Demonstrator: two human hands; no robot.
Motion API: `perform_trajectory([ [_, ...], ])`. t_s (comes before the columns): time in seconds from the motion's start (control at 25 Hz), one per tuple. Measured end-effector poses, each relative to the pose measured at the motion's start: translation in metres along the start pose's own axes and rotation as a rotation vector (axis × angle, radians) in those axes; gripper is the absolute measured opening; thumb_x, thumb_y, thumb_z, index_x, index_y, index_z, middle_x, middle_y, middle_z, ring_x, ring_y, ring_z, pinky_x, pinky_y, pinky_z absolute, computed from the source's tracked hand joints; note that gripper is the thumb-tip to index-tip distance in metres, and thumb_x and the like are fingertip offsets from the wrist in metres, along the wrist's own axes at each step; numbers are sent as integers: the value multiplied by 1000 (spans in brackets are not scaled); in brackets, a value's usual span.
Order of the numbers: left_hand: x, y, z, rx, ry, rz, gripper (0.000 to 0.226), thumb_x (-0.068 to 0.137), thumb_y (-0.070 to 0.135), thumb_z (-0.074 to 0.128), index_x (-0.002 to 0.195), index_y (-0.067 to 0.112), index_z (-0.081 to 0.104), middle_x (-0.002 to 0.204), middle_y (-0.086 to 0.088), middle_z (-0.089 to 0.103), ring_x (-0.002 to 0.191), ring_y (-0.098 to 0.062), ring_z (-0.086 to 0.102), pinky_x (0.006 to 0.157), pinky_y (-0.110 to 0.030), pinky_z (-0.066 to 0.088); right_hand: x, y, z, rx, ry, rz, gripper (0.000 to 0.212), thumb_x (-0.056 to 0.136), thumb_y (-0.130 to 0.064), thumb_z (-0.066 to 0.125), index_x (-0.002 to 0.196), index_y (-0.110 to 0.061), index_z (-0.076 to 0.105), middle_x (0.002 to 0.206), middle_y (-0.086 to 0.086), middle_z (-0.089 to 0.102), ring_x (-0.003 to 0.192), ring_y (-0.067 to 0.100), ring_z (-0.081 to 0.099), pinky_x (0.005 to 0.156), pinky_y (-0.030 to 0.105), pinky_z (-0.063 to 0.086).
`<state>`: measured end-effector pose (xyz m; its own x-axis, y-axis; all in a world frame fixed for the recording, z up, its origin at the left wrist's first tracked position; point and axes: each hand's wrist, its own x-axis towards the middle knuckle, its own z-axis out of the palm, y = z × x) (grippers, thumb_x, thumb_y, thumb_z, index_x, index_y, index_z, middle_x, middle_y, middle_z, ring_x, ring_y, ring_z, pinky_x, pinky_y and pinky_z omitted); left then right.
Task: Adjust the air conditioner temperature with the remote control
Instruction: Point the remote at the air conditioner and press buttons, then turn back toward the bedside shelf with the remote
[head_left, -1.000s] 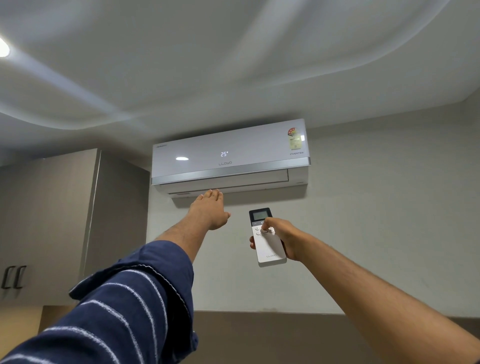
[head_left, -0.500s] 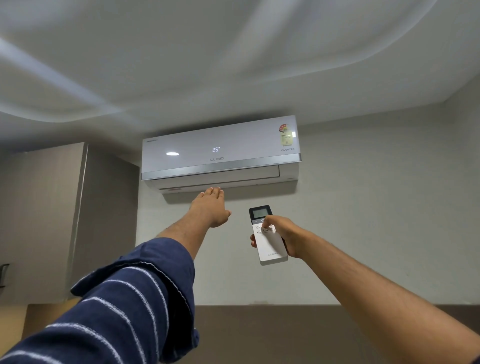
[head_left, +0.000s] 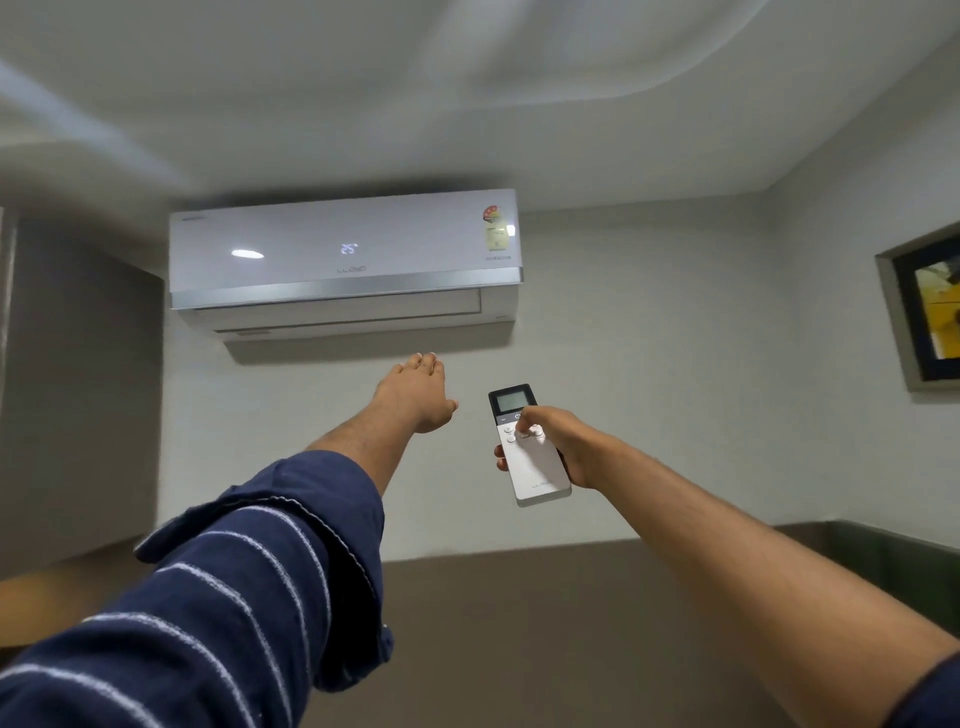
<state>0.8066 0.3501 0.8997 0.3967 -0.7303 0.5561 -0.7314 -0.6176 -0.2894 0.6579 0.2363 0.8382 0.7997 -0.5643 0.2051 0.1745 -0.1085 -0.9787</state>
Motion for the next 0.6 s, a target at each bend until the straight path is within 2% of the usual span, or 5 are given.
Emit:
perform_trajectory([
  [0.16,5,64,16,-74,-11,106,72,99,42,32,155,5,5,164,-10,2,152,-26,3,124,-39,10,-34,23,-53,-30,117,33,17,81,-8,40,93,-4,52,76,15,70,61,27,71,57,27,56],
  [0.32,2,162,32,-171,-17,276,73,99,43,33,155,5,6,164,-10,3,152,-26,5,123,-40,12,-92,53,-123,-38,287,96,21,82,-7,40,98,-3,52,75,15,71,61,27,72,59,29,57],
  [0.44,-8,249,36,-254,-9,405,73,99,43,34,155,5,7,164,-10,4,152,-26,5,123,-40,12,-150,79,-181,-70,439,110,27,84,-8,42,109,-6,50,80,14,73,66,26,73,60,28,58],
  [0.6,-43,390,33,-359,-38,625,73,98,43,35,154,5,8,164,-10,6,151,-25,7,122,-39,13,-251,116,-261,-99,620,110,29,88,-10,45,116,-12,45,91,15,69,79,29,69,72,34,56],
])
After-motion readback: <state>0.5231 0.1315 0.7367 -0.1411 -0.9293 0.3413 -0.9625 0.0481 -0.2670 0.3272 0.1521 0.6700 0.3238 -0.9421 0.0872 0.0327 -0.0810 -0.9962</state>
